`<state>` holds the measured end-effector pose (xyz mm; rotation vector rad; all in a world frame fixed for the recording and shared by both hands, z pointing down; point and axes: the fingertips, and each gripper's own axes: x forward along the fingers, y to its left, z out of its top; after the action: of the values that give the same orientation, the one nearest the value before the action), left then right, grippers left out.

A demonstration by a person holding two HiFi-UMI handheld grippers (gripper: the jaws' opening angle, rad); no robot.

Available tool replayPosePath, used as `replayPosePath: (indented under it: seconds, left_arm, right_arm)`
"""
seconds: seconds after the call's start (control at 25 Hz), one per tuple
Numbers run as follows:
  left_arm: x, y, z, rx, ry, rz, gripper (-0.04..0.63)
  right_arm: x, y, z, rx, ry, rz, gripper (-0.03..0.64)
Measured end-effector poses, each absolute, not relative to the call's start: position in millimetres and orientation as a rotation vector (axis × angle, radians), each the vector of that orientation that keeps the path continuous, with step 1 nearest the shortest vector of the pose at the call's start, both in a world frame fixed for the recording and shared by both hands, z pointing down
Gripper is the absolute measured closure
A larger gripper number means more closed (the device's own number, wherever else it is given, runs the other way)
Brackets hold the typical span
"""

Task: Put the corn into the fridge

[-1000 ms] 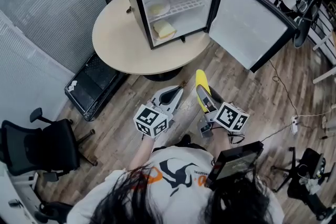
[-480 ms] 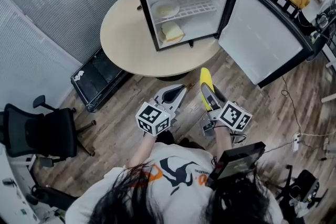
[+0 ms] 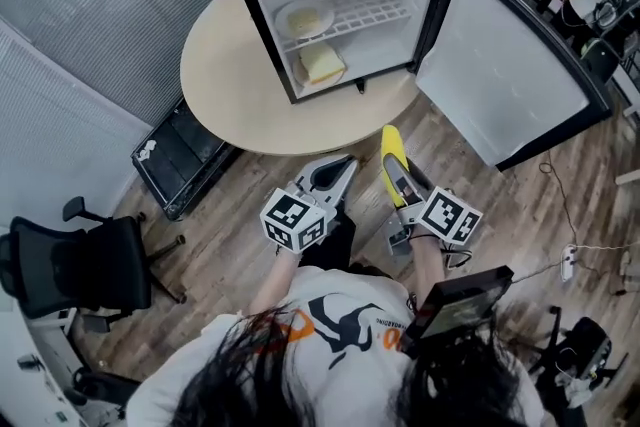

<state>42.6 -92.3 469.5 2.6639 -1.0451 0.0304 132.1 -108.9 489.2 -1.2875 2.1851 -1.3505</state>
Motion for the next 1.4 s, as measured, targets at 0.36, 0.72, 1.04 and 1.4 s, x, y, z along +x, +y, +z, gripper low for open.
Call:
replayPosePath:
  seconds: [0.36, 0.72, 1.04, 1.4]
  left_arm:
    - [43, -186, 481, 2.691, -0.945, 0.030, 0.583]
    - [36, -262, 488, 2.723, -0.818, 0.038, 0.583]
    - [37, -301, 499, 2.718, -0.741, 0.036, 0.583]
    - [39, -315, 508, 2.692, -0.770, 0.052, 0.583]
  right_arm:
    - [135, -188, 496, -1.364, 2.115, -1.366, 0.360]
    - [133, -274, 508, -1.482, 2.049, -1.346, 0.360]
    - [129, -325, 531, -1.565, 2.060, -1.360, 0.360]
    - [129, -375, 563, -1.617, 2.141, -1.410, 0.360]
